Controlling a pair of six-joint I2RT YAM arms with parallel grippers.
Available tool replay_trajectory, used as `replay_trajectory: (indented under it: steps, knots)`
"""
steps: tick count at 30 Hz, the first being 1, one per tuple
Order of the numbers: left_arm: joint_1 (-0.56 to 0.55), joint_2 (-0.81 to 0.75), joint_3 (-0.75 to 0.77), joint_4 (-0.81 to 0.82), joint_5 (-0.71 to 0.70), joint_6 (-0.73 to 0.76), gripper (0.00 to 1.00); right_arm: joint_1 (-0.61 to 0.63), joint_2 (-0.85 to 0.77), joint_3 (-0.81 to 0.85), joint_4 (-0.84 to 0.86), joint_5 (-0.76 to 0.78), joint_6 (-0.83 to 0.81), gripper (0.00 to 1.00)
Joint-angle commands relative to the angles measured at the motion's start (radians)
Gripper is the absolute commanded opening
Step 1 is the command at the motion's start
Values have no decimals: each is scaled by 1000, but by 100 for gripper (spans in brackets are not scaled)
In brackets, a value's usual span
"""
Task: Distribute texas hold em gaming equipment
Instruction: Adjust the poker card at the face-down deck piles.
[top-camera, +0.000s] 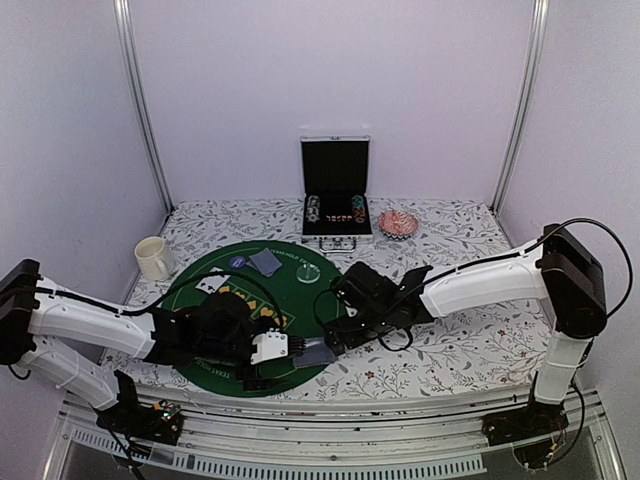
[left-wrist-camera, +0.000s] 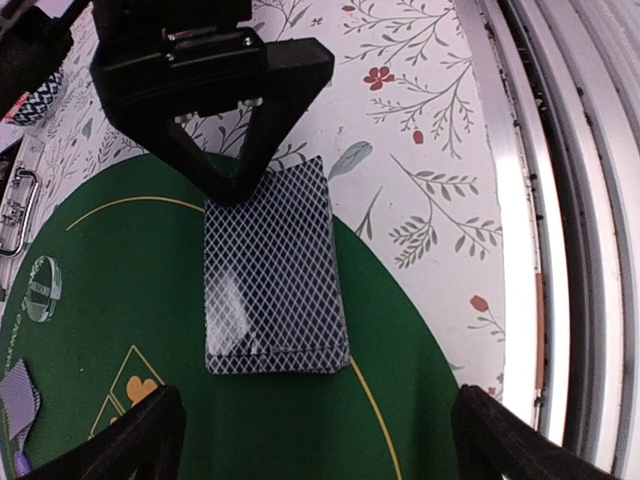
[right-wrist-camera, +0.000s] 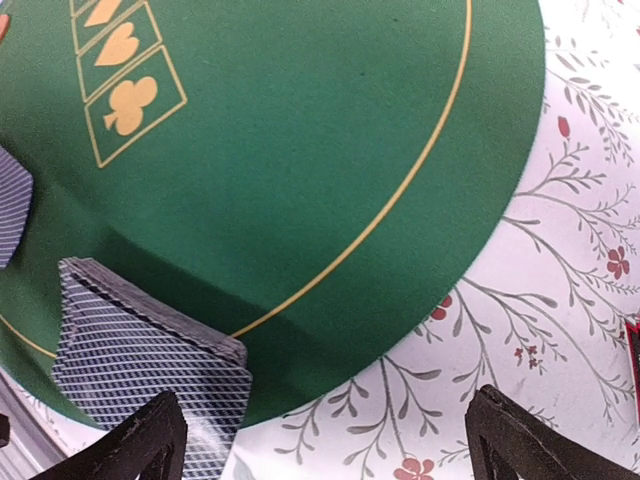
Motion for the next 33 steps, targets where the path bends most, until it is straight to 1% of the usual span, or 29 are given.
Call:
replay_trajectory:
  steps: [1, 6, 9, 12, 17, 22, 30, 33]
  knots:
    - [-13, 11, 29, -17, -2, 5, 95, -4, -44, -26, 70, -99, -12, 100]
    - [-13, 0, 25, -19, -6, 5, 95, -4, 3, -24, 110, -165, 13, 99]
    - [-12, -1, 25, -21, -11, 7, 95, -4, 22, -28, 107, -161, 27, 95]
    - [-14, 1, 26, -22, -17, 8, 95, -4, 39, -27, 71, -122, 36, 90]
    - [-14, 3, 26, -23, -19, 9, 95, -5, 38, -24, -19, -16, 43, 90]
    - [-15, 7, 28, -24, -22, 9, 95, -4, 13, -31, -41, 22, 36, 89]
    - [-15, 5, 26, -28, -25, 10, 94, -4, -19, -15, -61, 15, 33, 89]
    - [-16, 8, 28, -26, -22, 10, 94, -5, -71, -41, 7, -70, 18, 88]
